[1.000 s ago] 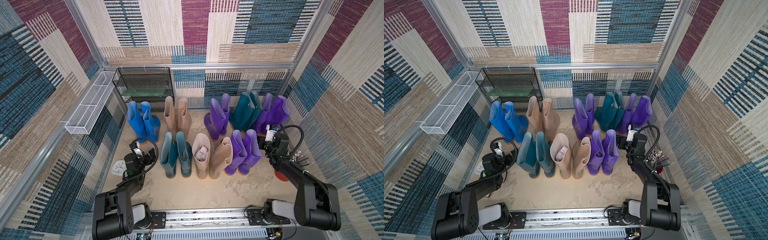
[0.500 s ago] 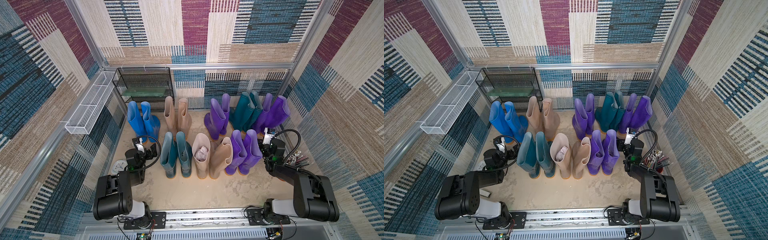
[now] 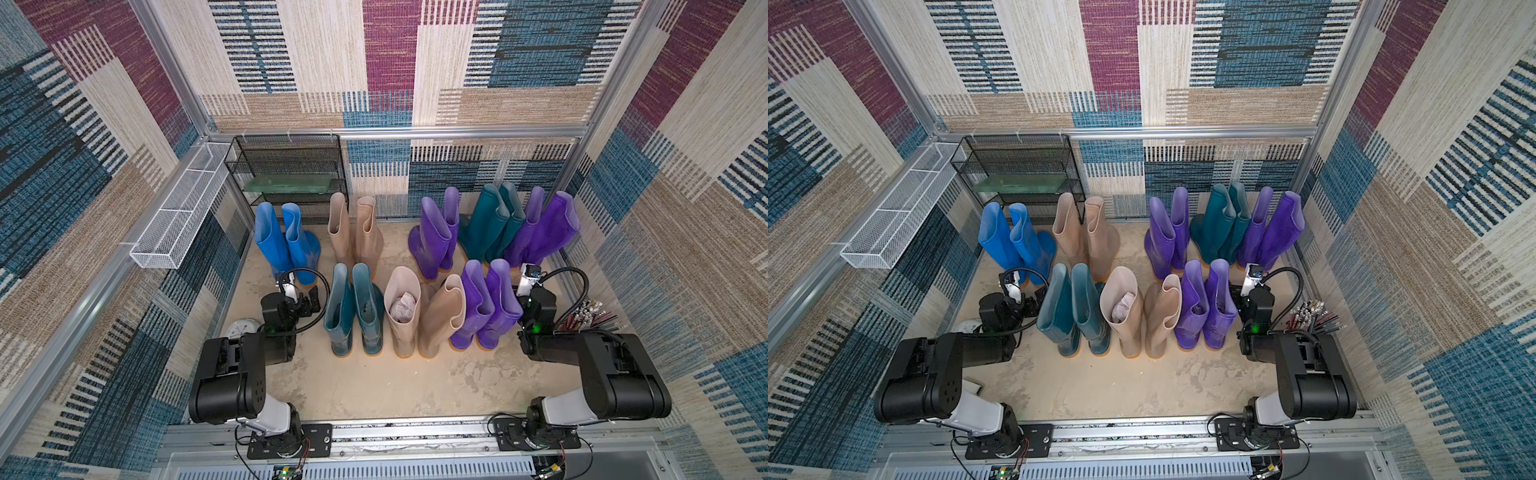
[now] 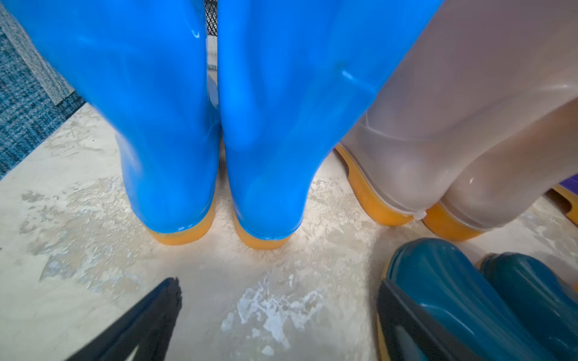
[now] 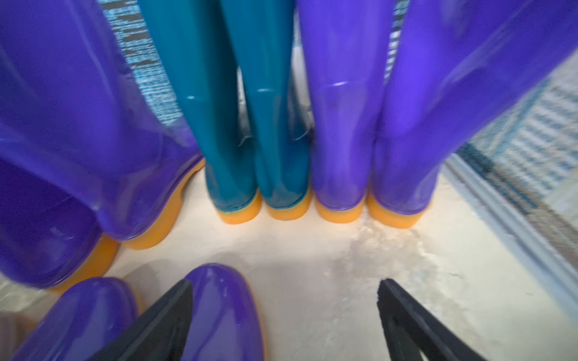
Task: Match and arrange rain boots in pairs
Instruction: Reset both arms
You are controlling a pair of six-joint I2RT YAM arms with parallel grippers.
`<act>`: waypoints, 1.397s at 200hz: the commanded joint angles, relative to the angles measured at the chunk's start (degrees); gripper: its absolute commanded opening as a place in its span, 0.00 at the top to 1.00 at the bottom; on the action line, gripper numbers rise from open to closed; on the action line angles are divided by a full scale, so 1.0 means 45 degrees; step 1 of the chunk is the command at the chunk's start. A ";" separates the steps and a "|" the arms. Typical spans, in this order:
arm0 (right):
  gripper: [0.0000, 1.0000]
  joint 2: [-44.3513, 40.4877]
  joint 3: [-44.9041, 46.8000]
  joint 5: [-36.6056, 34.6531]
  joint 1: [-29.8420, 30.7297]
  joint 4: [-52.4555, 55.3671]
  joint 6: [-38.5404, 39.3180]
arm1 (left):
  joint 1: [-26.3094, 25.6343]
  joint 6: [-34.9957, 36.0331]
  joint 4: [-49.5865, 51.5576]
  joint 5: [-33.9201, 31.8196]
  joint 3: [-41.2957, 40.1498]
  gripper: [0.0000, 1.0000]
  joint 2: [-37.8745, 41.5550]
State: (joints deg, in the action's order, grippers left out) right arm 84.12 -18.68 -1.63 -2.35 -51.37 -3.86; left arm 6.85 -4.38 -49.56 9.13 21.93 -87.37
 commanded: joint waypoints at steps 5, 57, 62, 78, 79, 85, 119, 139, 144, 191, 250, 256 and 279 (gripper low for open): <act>0.05 0.0095 0.0009 -0.0830 0.0131 -0.1058 0.0121 | -0.0058 0.0385 0.0533 -0.0029 0.0300 0.00 -0.0042; 0.05 0.0080 0.0231 -0.0843 0.0316 -0.1438 0.0381 | -0.0331 0.0705 0.1123 -0.0143 0.0673 0.00 -0.0075; 0.05 0.0023 0.0225 -0.0911 0.0360 -0.1347 0.0377 | -0.0331 0.0718 0.1140 -0.0145 0.0679 0.00 -0.0072; 0.05 -0.0002 0.0306 -0.1075 0.0468 -0.1459 0.0439 | -0.0369 0.0805 0.1313 -0.0085 0.0750 0.00 -0.0074; 0.05 -0.0001 0.0314 -0.1060 0.0466 -0.1457 0.0433 | -0.0370 0.0811 0.1329 -0.0070 0.0760 0.00 -0.0085; 0.05 0.0013 0.0305 -0.1035 0.0453 -0.1509 0.0444 | -0.0389 0.0889 0.1391 -0.0019 0.0804 0.00 -0.0095; 0.05 0.0018 0.0272 -0.0808 0.0348 -0.1420 0.0397 | -0.0448 0.0935 0.1499 -0.0044 0.0868 0.00 -0.0112; 0.05 0.0017 0.0283 -0.0772 0.0327 -0.1415 0.0392 | -0.0448 0.0935 0.1499 -0.0055 0.0863 0.00 -0.0111; 0.05 0.0018 0.0271 -0.0786 0.0327 -0.1415 0.0408 | -0.0458 0.0935 0.1502 -0.0055 0.0868 0.00 -0.0106; 0.05 0.0038 0.0244 -0.0746 0.0307 -0.1397 0.0404 | -0.0449 0.0935 0.1502 -0.0055 0.0868 0.00 -0.0115; 0.05 0.0055 0.0222 -0.0645 0.0260 -0.1357 0.0388 | -0.0448 0.0935 0.1502 -0.0045 0.0868 0.00 -0.0097; 0.05 0.0055 0.0222 -0.0637 0.0258 -0.1354 0.0381 | -0.0448 0.0935 0.1502 -0.0054 0.0868 0.00 -0.0101; 0.05 0.0113 0.0072 0.0289 0.0140 -0.1166 0.0662 | -0.0449 0.0935 0.1502 -0.0055 0.0868 0.00 -0.0114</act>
State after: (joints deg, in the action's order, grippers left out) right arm 84.31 -17.47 -4.47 -1.26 -54.76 -2.52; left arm 4.86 -1.74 -42.61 8.95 25.50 -87.74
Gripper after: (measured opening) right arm 0.951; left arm 0.995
